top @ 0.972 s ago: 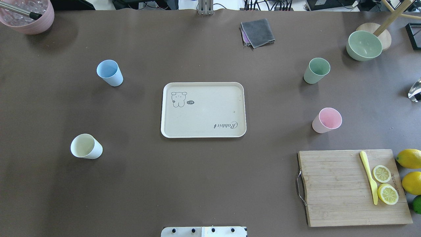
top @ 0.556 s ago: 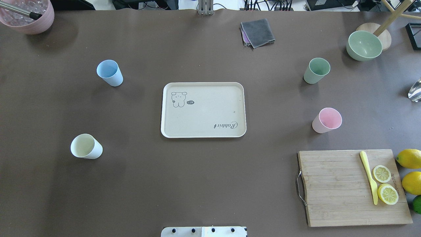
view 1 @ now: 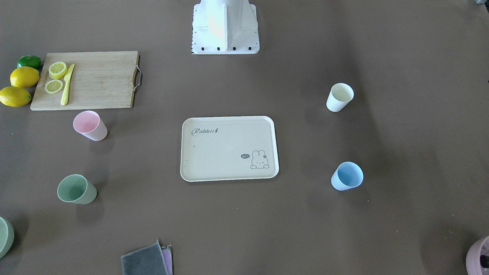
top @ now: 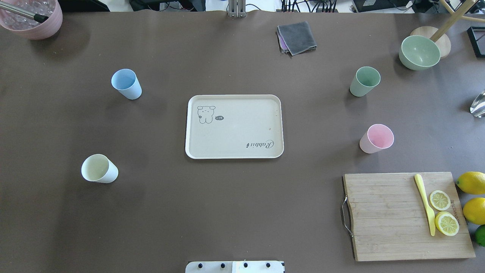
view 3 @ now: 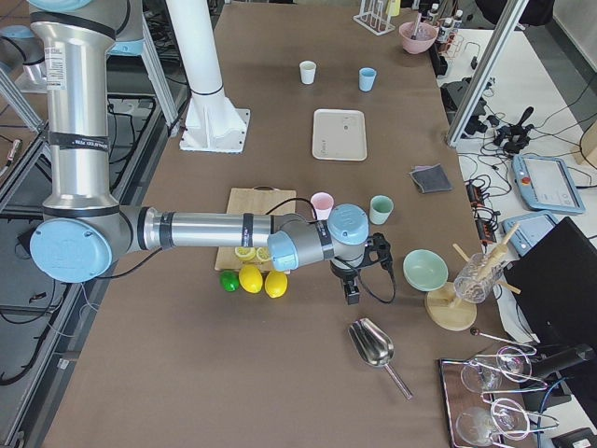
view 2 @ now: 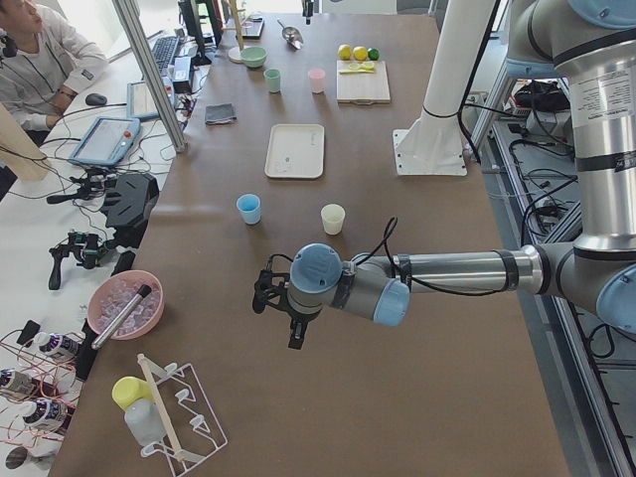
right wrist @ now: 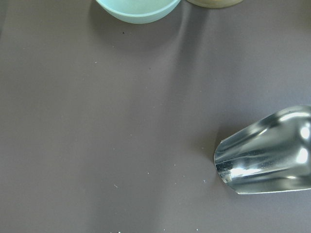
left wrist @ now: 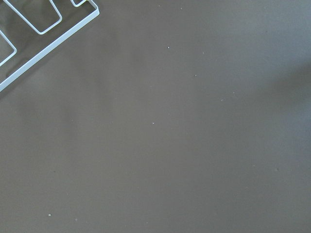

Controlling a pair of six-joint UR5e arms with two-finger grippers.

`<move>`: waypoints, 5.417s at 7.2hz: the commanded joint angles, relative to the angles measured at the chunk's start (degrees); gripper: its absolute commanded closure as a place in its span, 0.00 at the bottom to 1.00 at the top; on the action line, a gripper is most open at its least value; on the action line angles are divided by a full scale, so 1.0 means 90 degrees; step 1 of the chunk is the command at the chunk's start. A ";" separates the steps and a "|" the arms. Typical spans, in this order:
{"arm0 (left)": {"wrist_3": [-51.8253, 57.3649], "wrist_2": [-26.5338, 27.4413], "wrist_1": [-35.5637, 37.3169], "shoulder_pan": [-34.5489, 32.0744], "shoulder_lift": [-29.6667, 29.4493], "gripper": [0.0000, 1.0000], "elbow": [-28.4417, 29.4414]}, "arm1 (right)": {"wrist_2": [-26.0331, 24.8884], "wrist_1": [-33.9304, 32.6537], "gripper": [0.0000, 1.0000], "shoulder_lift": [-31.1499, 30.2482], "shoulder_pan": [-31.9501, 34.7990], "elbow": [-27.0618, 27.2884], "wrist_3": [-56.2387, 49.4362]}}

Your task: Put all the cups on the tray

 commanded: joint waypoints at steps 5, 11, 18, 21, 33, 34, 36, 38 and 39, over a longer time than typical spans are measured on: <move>-0.4140 0.1129 -0.0843 0.2697 -0.0282 0.02 -0.1618 | 0.0023 0.0816 0.00 0.0681 -0.2391 0.1095 0.3511; -0.5211 0.1713 -0.0804 0.3456 -0.0771 0.02 -0.1571 | -0.0819 0.0797 0.20 0.0498 -0.3148 0.1137 0.3559; -0.5427 0.2160 -0.0813 0.3824 -0.0568 0.02 -0.1435 | -0.0801 0.0728 1.00 0.0661 -0.3432 0.0864 0.3439; -0.5612 0.2521 -0.0833 0.4732 -0.0565 0.02 -0.1600 | -0.0508 0.0641 1.00 0.1704 -0.3596 0.0892 0.4693; -0.6413 0.2934 0.0673 0.5536 -0.2832 1.00 -0.1329 | -0.1664 -0.0726 0.00 0.3847 -0.4657 0.0423 0.5696; -0.6462 0.2972 0.1386 0.5545 -0.3470 1.00 -0.1260 | -0.1070 -0.0833 0.00 0.3721 -0.4043 0.0433 0.5308; -0.6987 0.2992 0.1530 0.5584 -0.4447 1.00 -0.0531 | -0.0519 -0.0834 0.00 0.3195 -0.3036 0.0249 0.3838; -0.7329 0.3265 0.1530 0.5749 -0.5142 1.00 0.0085 | -0.0527 -0.0834 0.00 0.3095 -0.2370 -0.0529 0.2741; -0.7447 0.3372 0.1530 0.5818 -0.5397 1.00 0.0359 | -0.0546 -0.0825 0.00 0.3114 -0.2212 -0.0959 0.2311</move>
